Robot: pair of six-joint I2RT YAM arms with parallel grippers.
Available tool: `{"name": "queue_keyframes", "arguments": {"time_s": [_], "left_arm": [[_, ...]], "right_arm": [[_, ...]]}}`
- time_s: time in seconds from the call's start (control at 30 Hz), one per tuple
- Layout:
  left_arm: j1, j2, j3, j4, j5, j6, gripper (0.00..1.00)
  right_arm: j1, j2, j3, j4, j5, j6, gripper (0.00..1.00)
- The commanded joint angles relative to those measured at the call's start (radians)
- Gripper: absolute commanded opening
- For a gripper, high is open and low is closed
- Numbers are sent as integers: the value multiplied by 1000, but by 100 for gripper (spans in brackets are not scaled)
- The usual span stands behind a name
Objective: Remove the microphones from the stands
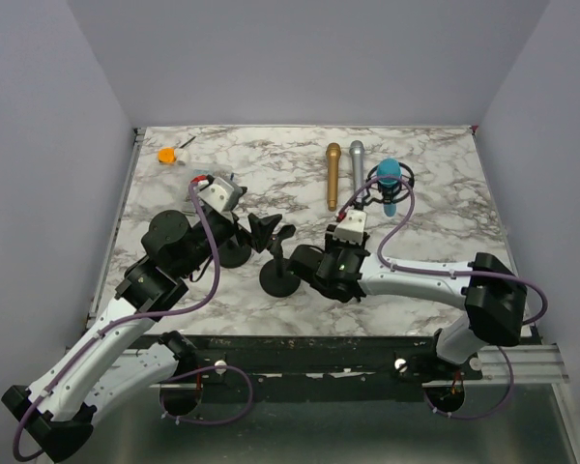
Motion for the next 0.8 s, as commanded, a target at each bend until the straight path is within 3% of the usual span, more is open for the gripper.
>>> {"name": "queue_keyframes", "arguments": {"time_s": [0.0,0.17,0.3,0.43,0.57,0.67,0.77], "left_arm": [[-7,2,-2,2,-20,12,99],[-7,5,-2,1,-24,14,99],[-8,7,-2,-1,-28,17,99],[-7,9,-2,-2,-29,17,99],[-7,10,-1,-4,-26,17,99],[-8,15,-1,-4,-25,17,98],[-8,19,-1,-7,-30,20,98]], "right_arm": [[19,-11,-57,-24,-142,-26,54],[19,-47,-52,-9,-172,-65,83],[21,-65,-35,-49,-194,-81,98],[51,-126,-39,-42,-207,-150,100],[51,-214,-65,110,-288,-364,100],[52,-274,-65,176,-324,-433,100],[52,-323,-69,275,-458,-559,100]]}}
